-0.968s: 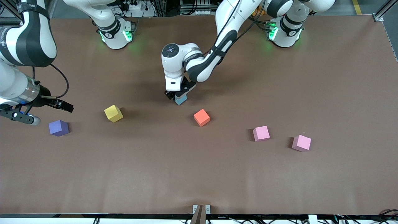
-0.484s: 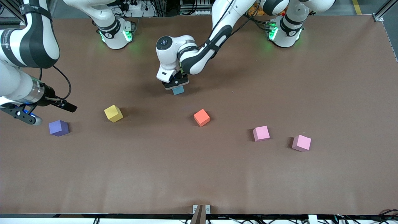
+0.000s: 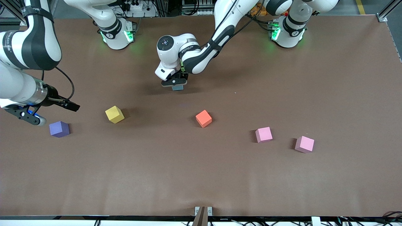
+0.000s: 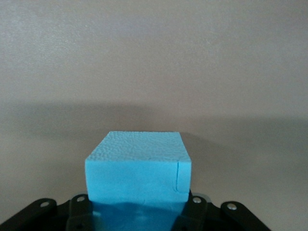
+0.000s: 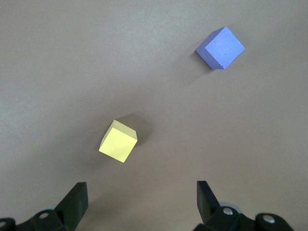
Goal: Arrange blocks into number 1
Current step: 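Place the blue cube next to the green cube with the left gripper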
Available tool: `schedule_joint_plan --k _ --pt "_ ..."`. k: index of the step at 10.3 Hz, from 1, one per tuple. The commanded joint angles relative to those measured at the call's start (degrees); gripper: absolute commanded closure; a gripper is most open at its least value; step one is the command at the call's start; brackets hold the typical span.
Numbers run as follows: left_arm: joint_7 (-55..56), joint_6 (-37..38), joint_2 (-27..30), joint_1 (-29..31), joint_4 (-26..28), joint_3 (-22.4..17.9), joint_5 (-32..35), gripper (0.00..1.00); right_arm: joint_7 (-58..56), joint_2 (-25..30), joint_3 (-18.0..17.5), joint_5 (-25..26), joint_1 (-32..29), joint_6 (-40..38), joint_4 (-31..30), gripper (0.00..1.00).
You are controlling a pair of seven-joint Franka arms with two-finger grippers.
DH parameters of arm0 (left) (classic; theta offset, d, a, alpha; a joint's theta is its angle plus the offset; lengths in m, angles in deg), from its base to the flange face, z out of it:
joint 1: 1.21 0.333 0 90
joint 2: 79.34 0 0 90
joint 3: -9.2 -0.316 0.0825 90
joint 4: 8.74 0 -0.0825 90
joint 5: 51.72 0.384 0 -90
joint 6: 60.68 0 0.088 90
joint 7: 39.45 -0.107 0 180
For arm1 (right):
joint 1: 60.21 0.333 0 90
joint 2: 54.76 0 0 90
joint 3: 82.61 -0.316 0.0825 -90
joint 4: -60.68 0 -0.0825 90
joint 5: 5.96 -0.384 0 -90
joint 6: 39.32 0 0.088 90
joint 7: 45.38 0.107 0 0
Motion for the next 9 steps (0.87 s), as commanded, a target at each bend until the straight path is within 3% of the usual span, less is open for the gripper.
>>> schedule_joint_plan --k 1,9 --pt "-2.11 0.96 0.98 0.48 0.93 1.2 -1.42 1.0 1.1 -0.2 0.03 -0.72 0.24 -1.15 0.68 0.0" --pt "-2.2 1.83 1.07 -0.22 3.39 3.05 -1.34 1.0 1.19 -0.46 0.03 -0.81 1.38 -0.98 0.85 0.0"
